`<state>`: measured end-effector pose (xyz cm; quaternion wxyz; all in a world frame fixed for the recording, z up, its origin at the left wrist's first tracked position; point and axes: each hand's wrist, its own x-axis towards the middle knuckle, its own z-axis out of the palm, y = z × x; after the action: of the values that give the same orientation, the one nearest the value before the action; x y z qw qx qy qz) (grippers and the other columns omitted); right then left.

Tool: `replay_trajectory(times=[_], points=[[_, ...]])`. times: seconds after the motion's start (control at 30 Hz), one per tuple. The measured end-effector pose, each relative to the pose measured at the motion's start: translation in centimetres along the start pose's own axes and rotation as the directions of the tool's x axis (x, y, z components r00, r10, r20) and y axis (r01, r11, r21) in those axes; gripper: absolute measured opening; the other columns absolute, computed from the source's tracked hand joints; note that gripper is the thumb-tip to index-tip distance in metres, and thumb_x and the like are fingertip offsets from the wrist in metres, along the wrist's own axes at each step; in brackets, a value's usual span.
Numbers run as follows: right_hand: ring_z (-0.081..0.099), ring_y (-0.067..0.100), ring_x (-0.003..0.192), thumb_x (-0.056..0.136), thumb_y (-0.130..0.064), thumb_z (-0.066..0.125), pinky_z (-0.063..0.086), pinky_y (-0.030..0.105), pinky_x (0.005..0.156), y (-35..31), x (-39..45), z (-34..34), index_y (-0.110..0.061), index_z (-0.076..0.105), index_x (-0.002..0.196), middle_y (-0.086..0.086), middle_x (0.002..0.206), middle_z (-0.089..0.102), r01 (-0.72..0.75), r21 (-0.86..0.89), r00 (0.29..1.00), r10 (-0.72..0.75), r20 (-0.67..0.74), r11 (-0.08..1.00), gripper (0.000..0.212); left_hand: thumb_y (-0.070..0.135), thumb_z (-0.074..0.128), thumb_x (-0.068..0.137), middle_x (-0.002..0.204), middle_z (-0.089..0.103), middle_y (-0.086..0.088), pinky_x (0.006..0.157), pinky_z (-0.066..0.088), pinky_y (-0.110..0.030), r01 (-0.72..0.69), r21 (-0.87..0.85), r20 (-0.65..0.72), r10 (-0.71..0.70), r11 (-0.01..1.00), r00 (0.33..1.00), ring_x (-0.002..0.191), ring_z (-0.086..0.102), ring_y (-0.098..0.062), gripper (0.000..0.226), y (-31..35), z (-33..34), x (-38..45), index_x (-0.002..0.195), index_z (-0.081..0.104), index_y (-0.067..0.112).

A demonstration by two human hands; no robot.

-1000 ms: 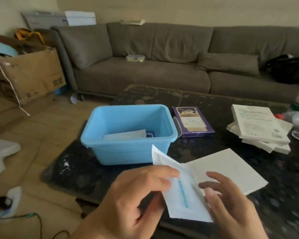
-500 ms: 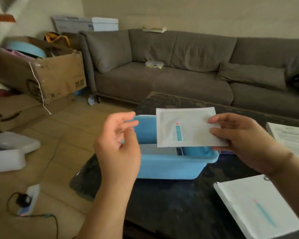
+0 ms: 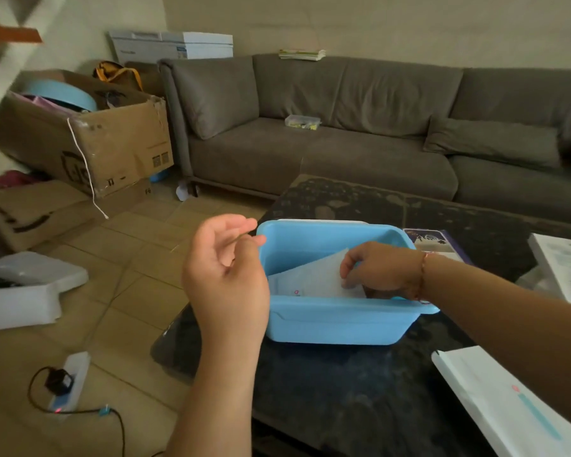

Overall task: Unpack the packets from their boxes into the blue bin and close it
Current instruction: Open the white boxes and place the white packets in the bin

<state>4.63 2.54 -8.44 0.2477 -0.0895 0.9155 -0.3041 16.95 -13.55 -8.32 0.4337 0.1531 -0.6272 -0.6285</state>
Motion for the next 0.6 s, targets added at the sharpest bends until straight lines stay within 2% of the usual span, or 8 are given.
replay_trajectory(times=[0.03,0.1,0.2,0.3,0.47,0.53,0.6], points=[[0.059,0.019,0.074,0.09,-0.018,0.064,0.053,0.026,0.065,-0.2,-0.2,-0.1,-0.019,0.065,0.088,0.003,0.085,0.063,0.0,-0.106,1.0,0.001,0.01,0.994,0.002,-0.002,0.053,0.094,0.094,0.072,0.008,0.076,0.06,-0.026,0.001,-0.001,0.004,-0.001,1.0,1.0,0.083,0.073,-0.007,0.024,0.0,0.0,0.0,0.095,0.064,0.02],[0.063,0.022,0.092,0.091,-0.029,0.06,0.056,0.033,0.084,-0.3,-0.4,-0.3,-0.018,0.059,0.105,0.005,0.101,0.064,-0.013,-0.324,0.999,0.023,0.028,0.946,0.017,-0.001,0.053,0.094,0.095,0.072,0.008,0.076,0.06,-0.025,0.006,-0.002,0.009,-0.006,1.0,1.0,0.083,0.073,-0.006,0.024,0.1,-0.1,-0.1,0.096,0.064,0.019],[0.061,0.026,0.101,0.094,-0.031,0.051,0.056,0.04,0.091,-0.6,-0.9,-0.4,-0.017,0.052,0.114,0.007,0.112,0.061,-0.025,-0.475,0.997,0.059,0.056,0.88,0.025,-0.001,0.053,0.094,0.095,0.072,0.007,0.077,0.06,-0.024,0.008,0.001,0.02,-0.008,1.0,1.0,0.083,0.073,-0.007,0.026,0.1,-0.2,-0.2,0.093,0.063,0.023],[0.059,0.029,0.101,0.095,-0.019,0.043,0.052,0.044,0.095,-0.7,-1.0,-0.3,-0.007,0.059,0.117,0.015,0.115,0.063,0.045,-0.553,0.995,0.015,0.104,0.832,0.03,-0.001,0.053,0.094,0.096,0.072,0.006,0.076,0.06,-0.025,0.003,0.004,0.025,-0.003,1.0,1.0,0.081,0.073,-0.007,0.025,0.1,-0.4,-0.2,0.094,0.063,0.022],[0.053,0.021,0.104,0.096,-0.018,0.045,0.046,0.035,0.097,-0.1,-1.7,-1.1,-0.025,0.057,0.114,0.0,0.114,0.058,0.105,-0.526,0.989,-0.032,0.146,0.844,0.023,-0.003,0.051,0.092,0.092,0.073,0.003,0.077,0.06,-0.031,-0.027,0.012,0.041,0.027,1.0,0.999,0.078,0.072,-0.009,0.027,0.1,0.0,-0.5,0.092,0.063,0.022],[0.054,0.016,0.098,0.097,-0.021,0.048,0.044,0.027,0.086,0.1,-2.6,-1.7,-0.023,0.059,0.117,-0.002,0.109,0.06,0.16,-0.497,0.985,-0.169,0.028,0.853,0.023,-0.003,0.051,0.091,0.089,0.072,0.001,0.077,0.06,-0.031,-0.059,0.002,0.06,0.059,0.998,0.996,0.077,0.072,-0.01,0.029,0.3,0.6,-0.9,0.089,0.063,0.022],[0.06,0.013,0.089,0.096,-0.026,0.054,0.048,0.023,0.075,1.0,-5.3,-2.2,-0.026,0.057,0.114,-0.004,0.106,0.064,0.251,-0.441,0.907,-0.368,-0.203,0.862,0.019,0.002,0.052,0.09,0.086,0.072,0.0,0.076,0.059,-0.028,-0.117,-0.019,0.093,0.119,0.993,0.989,0.078,0.072,-0.011,0.025,0.5,1.5,-1.7,0.087,0.061,0.025]])
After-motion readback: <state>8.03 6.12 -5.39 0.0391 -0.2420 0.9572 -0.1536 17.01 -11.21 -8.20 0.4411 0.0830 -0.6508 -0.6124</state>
